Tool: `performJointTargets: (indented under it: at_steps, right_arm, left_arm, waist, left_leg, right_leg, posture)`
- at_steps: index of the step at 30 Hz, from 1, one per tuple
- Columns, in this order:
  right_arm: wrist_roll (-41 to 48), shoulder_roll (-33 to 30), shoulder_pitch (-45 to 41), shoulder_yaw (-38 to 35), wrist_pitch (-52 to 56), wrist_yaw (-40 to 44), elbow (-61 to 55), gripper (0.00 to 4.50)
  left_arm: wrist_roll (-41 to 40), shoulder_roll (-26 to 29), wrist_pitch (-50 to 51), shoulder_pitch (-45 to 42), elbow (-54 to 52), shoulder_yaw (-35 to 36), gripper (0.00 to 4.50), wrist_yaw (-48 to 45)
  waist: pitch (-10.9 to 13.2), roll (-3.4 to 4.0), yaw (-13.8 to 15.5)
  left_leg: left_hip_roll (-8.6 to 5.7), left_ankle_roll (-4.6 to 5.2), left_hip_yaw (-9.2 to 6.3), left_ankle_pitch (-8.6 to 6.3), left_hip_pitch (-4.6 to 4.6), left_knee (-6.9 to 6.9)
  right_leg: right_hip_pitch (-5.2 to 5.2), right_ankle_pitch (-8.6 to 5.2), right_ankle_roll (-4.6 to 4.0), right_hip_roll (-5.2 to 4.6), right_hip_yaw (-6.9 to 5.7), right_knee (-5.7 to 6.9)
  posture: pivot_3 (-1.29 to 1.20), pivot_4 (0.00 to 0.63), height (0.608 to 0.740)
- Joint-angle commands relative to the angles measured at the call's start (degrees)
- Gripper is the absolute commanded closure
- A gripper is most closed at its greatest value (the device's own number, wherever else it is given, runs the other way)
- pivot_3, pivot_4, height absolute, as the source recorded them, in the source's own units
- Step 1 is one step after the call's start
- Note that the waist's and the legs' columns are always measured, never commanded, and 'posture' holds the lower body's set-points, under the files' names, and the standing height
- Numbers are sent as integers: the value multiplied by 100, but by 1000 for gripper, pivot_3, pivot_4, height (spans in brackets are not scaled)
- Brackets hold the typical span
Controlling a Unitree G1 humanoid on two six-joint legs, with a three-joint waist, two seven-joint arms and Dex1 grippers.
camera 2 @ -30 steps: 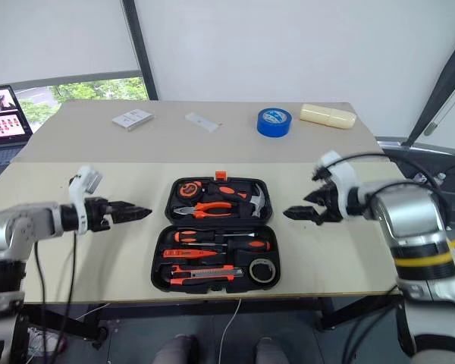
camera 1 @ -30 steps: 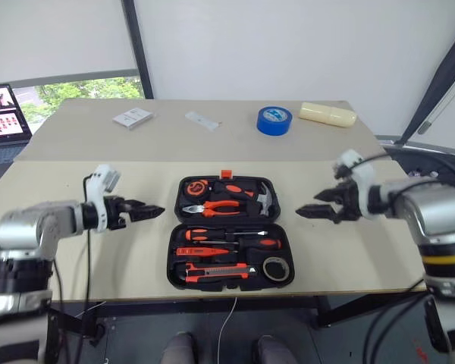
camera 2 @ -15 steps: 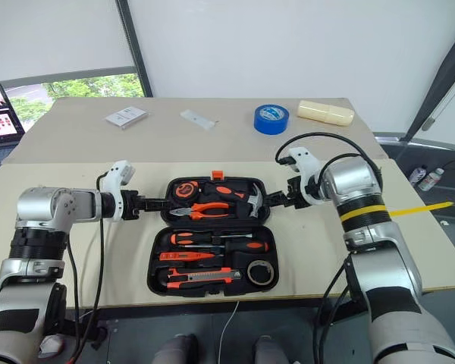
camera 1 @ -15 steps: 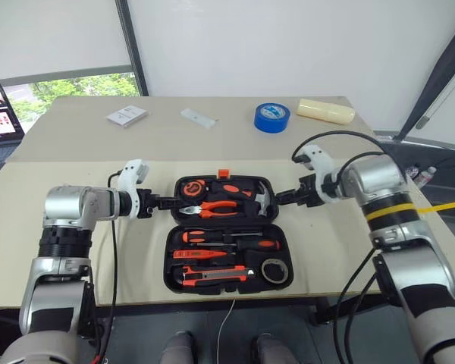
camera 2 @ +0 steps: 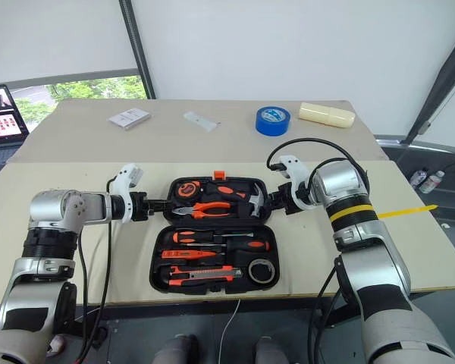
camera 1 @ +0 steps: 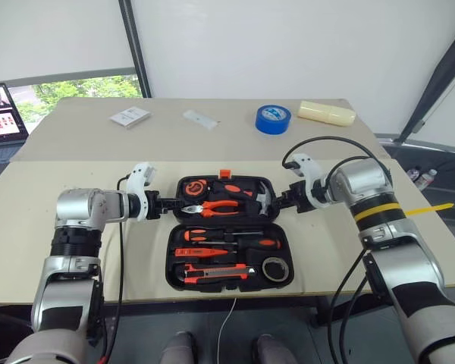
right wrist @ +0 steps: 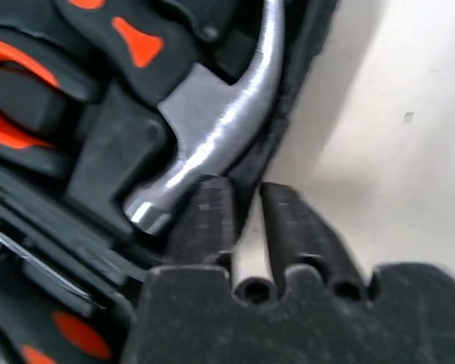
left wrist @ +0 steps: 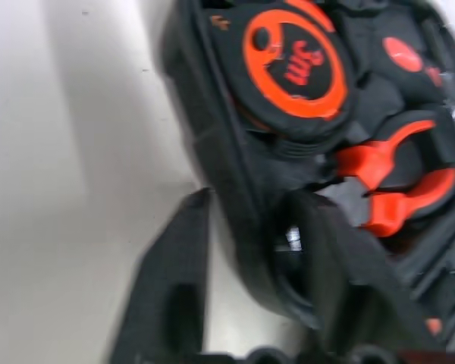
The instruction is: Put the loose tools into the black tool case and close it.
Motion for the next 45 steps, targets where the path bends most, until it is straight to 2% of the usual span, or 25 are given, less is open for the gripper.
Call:
performJointTargets:
  at_steps: [1,3,7,10,11,15,16,22,24,26,28,31,33,35,37,38,39,42,44,45]
  right_arm:
    - [430,103,56,-693,-40,-41,-469,4500]
    - [523,116,239,-967,-402,-92,-799,4500]
    - [475,-64,1055,-1137,-2292,287,-1785,4500]
    - [435,-200,1599,-1242,-3381,471,-2326,4500]
    - [398,-255,1785,-1256,-3766,539,-2439,4500]
    - [115,-440,2623,-1478,-5403,355,-2668,4500]
    - [-28,-495,2844,-1477,-5951,304,-2651,4500]
    - [-858,-760,4033,-1336,-9367,117,-2134,4500]
    - [-1126,-838,4195,-1252,-10278,4,-1828,4500]
    - [-1317,-926,4318,-1119,-10914,-32,-1564,3756]
    - [-1450,-1033,4444,-1033,-11334,-103,-1306,3161]
    - [-1460,-1178,4646,-1193,-11429,-342,-1151,2234]
    - [-1048,-1339,4943,-1259,-11084,-110,-1389,2234]
    - [-253,-1484,5411,-1327,-10316,287,-1941,2234]
    - [1295,-1691,6149,-1441,-8510,702,-3089,2805]
    - [1773,-1835,6458,-1475,-7876,838,-3580,2977]
    - [2031,-1932,6653,-1513,-7476,900,-3913,3330]
    - [2183,-2316,7323,-1372,-6909,1273,-4959,4332]
    - [2146,-2384,7394,-1246,-6606,1290,-5364,4500]
    - [2098,-2378,7345,-1137,-6462,1296,-5519,4500]
  left_arm:
    - [-263,-187,-403,29,-33,617,4341,79]
    - [-398,-303,-976,190,-236,921,4465,-94]
    - [-333,-329,-2193,735,-801,1011,4465,-501]
    - [-36,-386,-3276,1171,-1100,1006,4465,-390]
    - [145,-411,-3764,1344,-1188,963,4465,-322]
    - [1057,-504,-6822,2345,-1394,774,4465,-465]
    - [1150,-473,-7224,2594,-1437,694,4465,-606]
    - [1513,-344,-8393,3682,-1623,487,4465,-642]
    - [1492,-265,-8528,3936,-1636,505,3774,-694]
    - [1456,-164,-8635,4144,-1578,555,3318,-711]
    - [1490,-18,-8755,4336,-1461,646,2420,-681]
    - [1247,191,-8425,4573,-1362,879,1440,-726]
    - [890,274,-7996,4577,-1323,1062,1440,-782]
    - [624,382,-7553,4476,-1332,1092,1440,-919]
    - [520,484,-7102,4243,-1357,954,2007,-1053]
    - [441,498,-6823,4097,-1406,865,2162,-1113]
    - [388,508,-6637,4004,-1440,813,2538,-1153]
    - [546,422,-6031,3181,-1295,367,3598,-1109]
    - [662,378,-5837,2750,-1087,129,4399,-1167]
    - [774,361,-5776,2492,-900,-34,4457,-1224]
  waist:
    - [0,0,-4]
    - [0,0,-10]
    - [2,-1,-24]
    - [3,-1,-16]
    - [4,-1,-17]
    - [3,-1,1]
    - [4,-1,10]
    - [2,1,79]
    - [2,2,66]
    - [2,2,59]
    - [2,2,71]
    - [2,1,57]
    - [2,0,52]
    - [2,1,63]
    - [2,1,101]
    - [1,1,106]
    - [0,0,102]
    - [0,1,148]
    - [-9,-18,141]
    - [-10,-20,118]
  left_leg:
    - [-1,0,0,1,0,4]
    - [-1,0,0,1,0,6]
    - [0,0,0,1,-13,2]
    - [-1,-1,1,1,-22,-5]
    - [-1,-1,2,0,-25,-8]
    - [-1,-1,6,0,-32,-14]
    - [-3,-1,7,-1,-32,-16]
    - [-4,0,12,-3,-17,-21]
    - [-4,0,17,-3,6,-21]
    - [-4,0,26,-3,29,-22]
    - [-2,0,26,-1,33,-17]
    - [2,1,27,0,38,-7]
    - [1,4,30,4,41,-8]
    - [3,5,30,5,43,-8]
    - [4,5,30,5,45,-7]
    - [5,5,30,5,47,-7]
    - [6,5,29,6,49,-8]
    - [7,3,29,4,61,-2]
    - [8,-2,22,1,60,1]
    - [8,-5,19,-1,62,3]
  right_leg:
    - [-2,0,0,-1,2,8]
    - [-4,0,0,0,3,12]
    - [-19,0,0,2,6,8]
    - [-23,-1,2,1,6,-3]
    - [-23,0,3,1,6,-12]
    - [-20,6,10,-1,7,-38]
    - [-19,6,11,-4,7,-42]
    - [0,5,13,-5,8,-56]
    - [15,6,14,-6,14,-55]
    - [28,4,17,-5,27,-54]
    - [31,4,17,-5,28,-51]
    - [36,8,22,-4,30,-50]
    - [34,10,27,-5,36,-47]
    - [36,11,27,-5,36,-44]
    - [40,13,23,-4,37,-42]
    - [44,15,17,-5,36,-41]
    - [46,20,7,-4,36,-40]
    - [59,9,17,-2,37,-41]
    - [66,-21,8,4,31,-42]
    - [71,-19,5,5,32,-45]
  posture:
    - [0,150,740]
    - [0,150,740]
    - [0,150,740]
    - [0,150,740]
    - [0,150,740]
    - [0,150,740]
    - [0,150,740]
    - [0,150,740]
    - [0,150,740]
    - [0,150,740]
    - [0,150,740]
    - [0,150,740]
    - [0,150,740]
    - [0,150,740]
    - [0,150,740]
    - [0,150,740]
    - [0,150,740]
    - [0,150,740]
    - [0,150,740]
    - [0,150,740]
